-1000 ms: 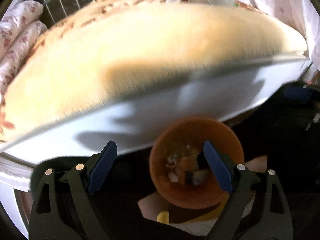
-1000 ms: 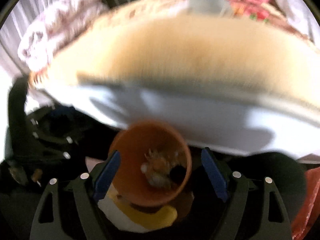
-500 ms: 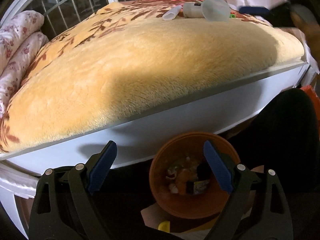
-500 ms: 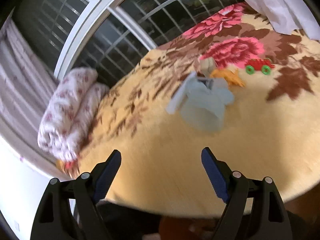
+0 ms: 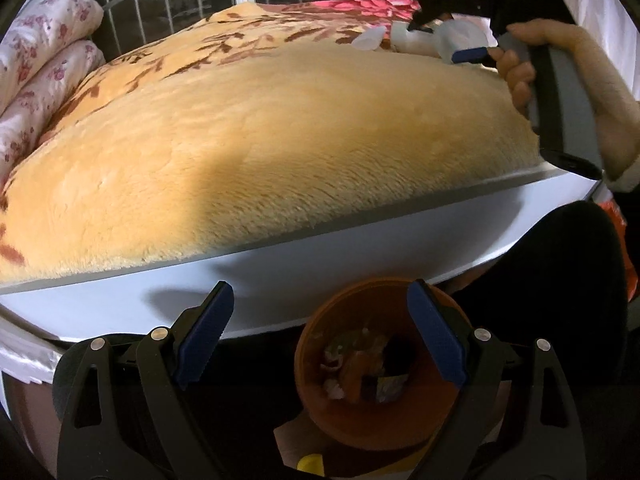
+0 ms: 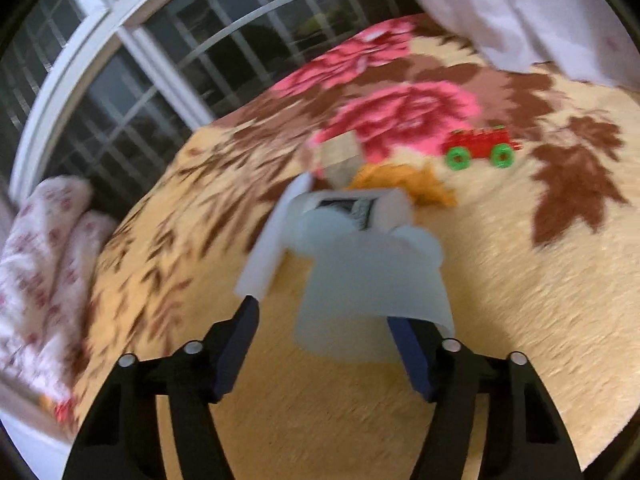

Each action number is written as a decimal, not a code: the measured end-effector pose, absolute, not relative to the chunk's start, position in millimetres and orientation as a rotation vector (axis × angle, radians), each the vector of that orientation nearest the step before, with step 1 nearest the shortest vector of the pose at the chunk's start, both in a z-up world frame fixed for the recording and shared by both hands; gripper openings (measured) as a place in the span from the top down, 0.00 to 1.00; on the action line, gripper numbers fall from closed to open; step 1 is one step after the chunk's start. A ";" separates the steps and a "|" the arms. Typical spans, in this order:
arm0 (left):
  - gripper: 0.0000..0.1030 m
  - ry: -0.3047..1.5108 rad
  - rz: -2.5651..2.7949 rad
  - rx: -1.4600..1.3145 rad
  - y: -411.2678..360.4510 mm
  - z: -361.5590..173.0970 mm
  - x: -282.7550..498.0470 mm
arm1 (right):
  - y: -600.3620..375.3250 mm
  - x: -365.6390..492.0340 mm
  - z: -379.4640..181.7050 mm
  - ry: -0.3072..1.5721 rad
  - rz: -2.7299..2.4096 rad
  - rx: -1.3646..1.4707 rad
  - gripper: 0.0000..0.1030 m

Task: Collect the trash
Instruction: 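Grasp the translucent plastic cup with the right gripper and lift it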

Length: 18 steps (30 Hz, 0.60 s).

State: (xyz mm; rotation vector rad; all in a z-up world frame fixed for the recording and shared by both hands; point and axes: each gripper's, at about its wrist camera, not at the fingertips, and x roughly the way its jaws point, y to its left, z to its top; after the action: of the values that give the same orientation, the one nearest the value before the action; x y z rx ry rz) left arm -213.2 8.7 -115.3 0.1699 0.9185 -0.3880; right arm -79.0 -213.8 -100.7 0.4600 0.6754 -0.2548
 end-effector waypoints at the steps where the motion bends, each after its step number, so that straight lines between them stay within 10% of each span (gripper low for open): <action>1: 0.16 0.916 -0.388 0.166 9.9 -115.3 -213.3 | -215.7 -78.0 -101.1 0.674 -0.279 0.457 0.50; 5: 0.16 0.903 -0.387 0.162 14.2 -114.5 -214.1 | -217.6 -79.4 -98.6 0.667 -0.296 0.407 0.92; 18: 0.16 0.837 -0.422 0.133 9.8 -76.2 -201.9 | -221.2 -142.1 -71.2 0.639 -0.029 0.319 0.94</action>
State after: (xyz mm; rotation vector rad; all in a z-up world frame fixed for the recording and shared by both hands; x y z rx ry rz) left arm -201.9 9.8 -76.2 0.1325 0.8375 -0.4217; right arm -142.1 -221.2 -71.2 0.3194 0.6389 -0.0285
